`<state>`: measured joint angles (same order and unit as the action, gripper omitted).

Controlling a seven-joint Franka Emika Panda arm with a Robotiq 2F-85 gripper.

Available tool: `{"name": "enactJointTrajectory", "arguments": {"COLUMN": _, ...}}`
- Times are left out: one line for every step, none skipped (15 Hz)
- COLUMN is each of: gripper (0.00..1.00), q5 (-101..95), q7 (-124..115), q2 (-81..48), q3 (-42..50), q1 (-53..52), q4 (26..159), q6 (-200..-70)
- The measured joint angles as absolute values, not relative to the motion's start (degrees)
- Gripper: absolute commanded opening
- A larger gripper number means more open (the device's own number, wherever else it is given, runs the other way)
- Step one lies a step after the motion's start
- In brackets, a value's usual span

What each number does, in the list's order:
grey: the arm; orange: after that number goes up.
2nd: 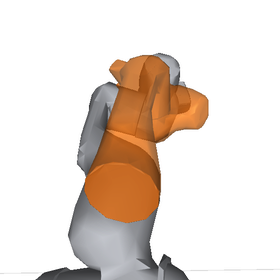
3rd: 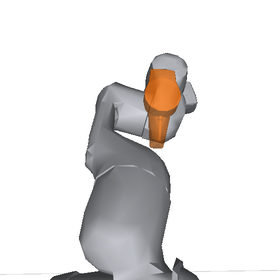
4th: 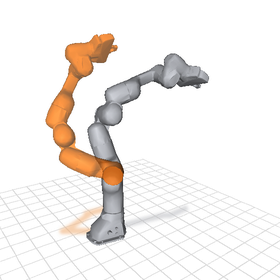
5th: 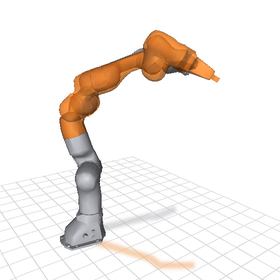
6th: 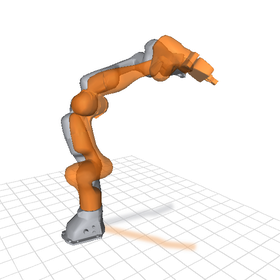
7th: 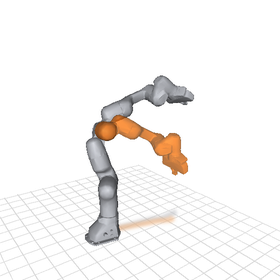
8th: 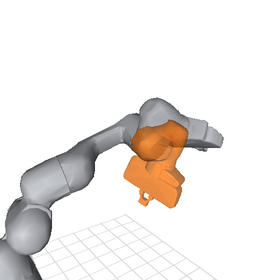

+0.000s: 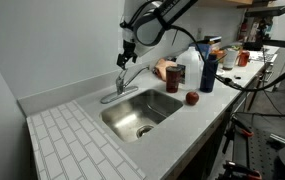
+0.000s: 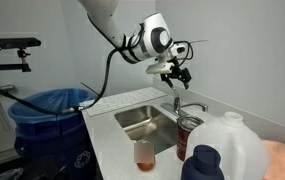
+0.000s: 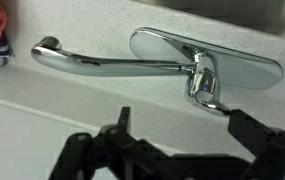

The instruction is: Move the tap nozzle to the right

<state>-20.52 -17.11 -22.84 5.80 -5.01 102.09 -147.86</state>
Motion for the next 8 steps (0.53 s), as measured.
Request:
{"name": "enactJointTrajectory", "arguments": {"gripper": 1.00, "q5": -20.21, "q7": -16.96, "q2": -22.86, "q3": 5.81, "q1": -4.97, "q4": 102.09, "q6": -147.86}}
{"name": "enactJointTrajectory", "arguments": {"gripper": 1.00, "q5": -19.68, "q7": -16.69, "q2": -22.90, "q3": 5.81, "q1": -4.89, "q4": 102.12, "q6": -147.83}}
{"name": "enactJointTrajectory", "arguments": {"gripper": 1.00, "q5": -19.15, "q7": -16.35, "q2": -22.96, "q3": 5.81, "q1": -4.77, "q4": 102.21, "q6": -147.79}}
{"name": "enactJointTrajectory", "arguments": {"gripper": 1.00, "q5": -18.49, "q7": -15.92, "q2": -23.04, "q3": 5.82, "q1": -4.63, "q4": 102.36, "q6": -147.73}}
{"name": "enactJointTrajectory", "arguments": {"gripper": 1.00, "q5": -17.99, "q7": -15.53, "q2": -23.20, "q3": 5.83, "q1": -4.46, "q4": 102.51, "q6": -147.69}}
{"name": "enactJointTrajectory", "arguments": {"gripper": 1.00, "q5": -17.42, "q7": -15.09, "q2": -23.37, "q3": 5.83, "q1": -4.26, "q4": 102.69, "q6": -147.61}}
{"name": "enactJointTrajectory", "arguments": {"gripper": 1.00, "q5": -16.92, "q7": -14.68, "q2": -23.52, "q3": 5.84, "q1": -4.06, "q4": 102.94, "q6": -147.55}}
{"name": "enactJointTrajectory", "arguments": {"gripper": 1.00, "q5": -16.26, "q7": -14.24, "q2": -23.58, "q3": 5.83, "q1": -3.90, "q4": 103.31, "q6": -147.55}}
